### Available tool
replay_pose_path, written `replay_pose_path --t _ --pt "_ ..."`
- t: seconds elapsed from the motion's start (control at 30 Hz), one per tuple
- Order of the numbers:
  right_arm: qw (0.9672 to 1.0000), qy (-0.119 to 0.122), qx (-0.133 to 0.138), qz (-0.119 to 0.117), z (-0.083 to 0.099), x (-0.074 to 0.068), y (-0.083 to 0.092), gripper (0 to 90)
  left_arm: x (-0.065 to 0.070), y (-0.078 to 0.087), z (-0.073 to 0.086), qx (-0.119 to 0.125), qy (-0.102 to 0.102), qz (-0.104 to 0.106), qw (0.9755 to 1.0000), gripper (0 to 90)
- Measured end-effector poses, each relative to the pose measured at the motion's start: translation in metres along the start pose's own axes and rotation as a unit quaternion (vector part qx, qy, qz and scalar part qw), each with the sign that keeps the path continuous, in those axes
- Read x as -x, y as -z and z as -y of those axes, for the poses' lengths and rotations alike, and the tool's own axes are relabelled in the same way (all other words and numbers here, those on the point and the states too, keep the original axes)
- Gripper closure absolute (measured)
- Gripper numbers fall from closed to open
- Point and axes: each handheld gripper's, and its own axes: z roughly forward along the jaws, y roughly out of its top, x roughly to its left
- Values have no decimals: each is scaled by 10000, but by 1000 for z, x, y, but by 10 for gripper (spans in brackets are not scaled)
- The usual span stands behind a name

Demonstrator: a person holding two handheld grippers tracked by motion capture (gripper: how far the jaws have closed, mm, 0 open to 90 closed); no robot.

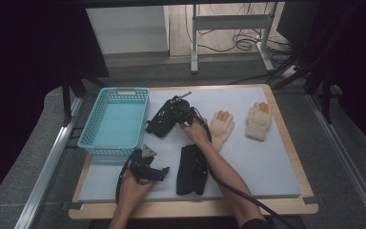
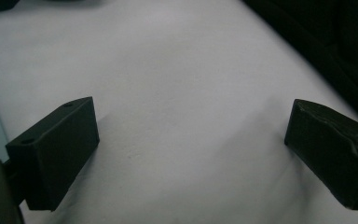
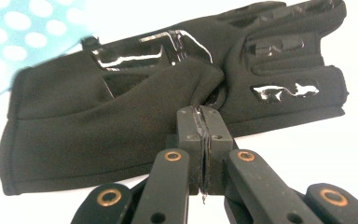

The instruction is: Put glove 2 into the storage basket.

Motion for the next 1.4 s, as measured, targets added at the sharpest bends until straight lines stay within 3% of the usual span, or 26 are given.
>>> replay_pose_path --t 0.23,0.43,0.7,0.9,1.03,1.07,1.1,1.13,1.17,1.23,1.4 --pt "9992 15 308 -262 2 1 30 890 0 0 0 9 -1 -1 10000 31" --pt "9982 95 507 -318 4 -1 59 892 0 0 0 7 0 1 10000 31" --pt "9956 150 816 -440 6 -3 110 893 0 0 0 15 -9 -3 10000 31" --pt "9963 337 739 -295 19 -8 133 891 0 0 0 11 -12 -7 10000 32" --pt "9978 236 580 -233 30 2 123 887 0 0 0 6 -13 -10 10000 32" --pt "9985 184 498 -142 38 9 113 776 0 0 0 9 -13 -9 10000 31" --pt "9985 184 498 -142 38 9 113 776 0 0 0 8 -12 -7 10000 31" --pt "9993 48 366 -101 45 17 101 697 0 0 0 2 -9 -6 10000 32" --pt "9993 48 366 -101 45 17 101 697 0 0 0 2 -7 -5 10000 32" --pt "9994 -184 268 -98 56 26 83 609 0 0 0 1 -11 -7 10000 31" --pt "9998 -161 32 107 67 30 65 563 0 0 0 7 -11 -9 10000 32"
